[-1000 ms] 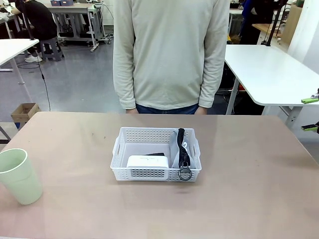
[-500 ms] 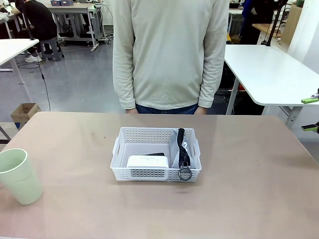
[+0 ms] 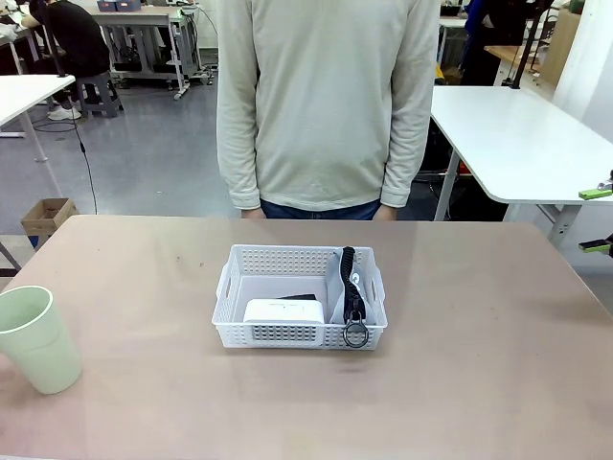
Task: Efficiently arrange items inside the basket to fit them all.
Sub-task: Pick up the Reusable plastic cup and place it inside the Organizing basket.
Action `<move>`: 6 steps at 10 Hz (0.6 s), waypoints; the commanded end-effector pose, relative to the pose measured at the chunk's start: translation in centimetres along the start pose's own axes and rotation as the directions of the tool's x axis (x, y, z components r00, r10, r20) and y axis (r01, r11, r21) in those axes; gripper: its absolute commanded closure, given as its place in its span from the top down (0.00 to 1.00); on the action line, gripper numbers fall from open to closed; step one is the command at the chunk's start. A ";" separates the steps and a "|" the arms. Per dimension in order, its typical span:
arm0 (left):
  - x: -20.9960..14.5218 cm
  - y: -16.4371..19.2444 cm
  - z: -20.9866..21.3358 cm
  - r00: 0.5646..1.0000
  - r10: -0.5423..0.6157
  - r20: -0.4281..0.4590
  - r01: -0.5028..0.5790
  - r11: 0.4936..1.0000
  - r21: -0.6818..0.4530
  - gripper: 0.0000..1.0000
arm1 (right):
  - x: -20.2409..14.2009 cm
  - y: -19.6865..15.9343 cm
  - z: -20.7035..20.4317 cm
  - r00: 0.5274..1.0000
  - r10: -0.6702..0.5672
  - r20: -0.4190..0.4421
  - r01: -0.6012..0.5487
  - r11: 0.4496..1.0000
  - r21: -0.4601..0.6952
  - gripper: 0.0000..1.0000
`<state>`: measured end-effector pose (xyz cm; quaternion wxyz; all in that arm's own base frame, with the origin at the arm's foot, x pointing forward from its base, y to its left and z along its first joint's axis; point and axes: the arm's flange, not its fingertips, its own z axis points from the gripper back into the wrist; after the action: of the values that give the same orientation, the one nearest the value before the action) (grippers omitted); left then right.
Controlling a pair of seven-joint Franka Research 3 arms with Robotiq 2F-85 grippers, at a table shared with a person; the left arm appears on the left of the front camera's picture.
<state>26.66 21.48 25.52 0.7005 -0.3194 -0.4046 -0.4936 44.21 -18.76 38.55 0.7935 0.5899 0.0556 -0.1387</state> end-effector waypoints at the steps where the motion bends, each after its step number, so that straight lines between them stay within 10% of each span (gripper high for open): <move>1: 3.2 -11.1 -5.3 0.997 -0.048 0.068 0.048 0.999 -0.006 1.00 | -0.5 0.3 -0.1 1.000 0.000 0.002 0.000 1.000 0.002 1.00; 6: 3.3 -12.5 -8.3 0.994 -0.107 0.030 0.106 0.993 0.051 1.00 | -0.5 0.3 -0.1 1.000 0.000 0.002 0.000 1.000 0.002 1.00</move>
<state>26.54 21.92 28.63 0.6754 -0.3060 -0.4395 -0.5070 44.21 -18.75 38.54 0.7935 0.5900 0.0557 -0.1387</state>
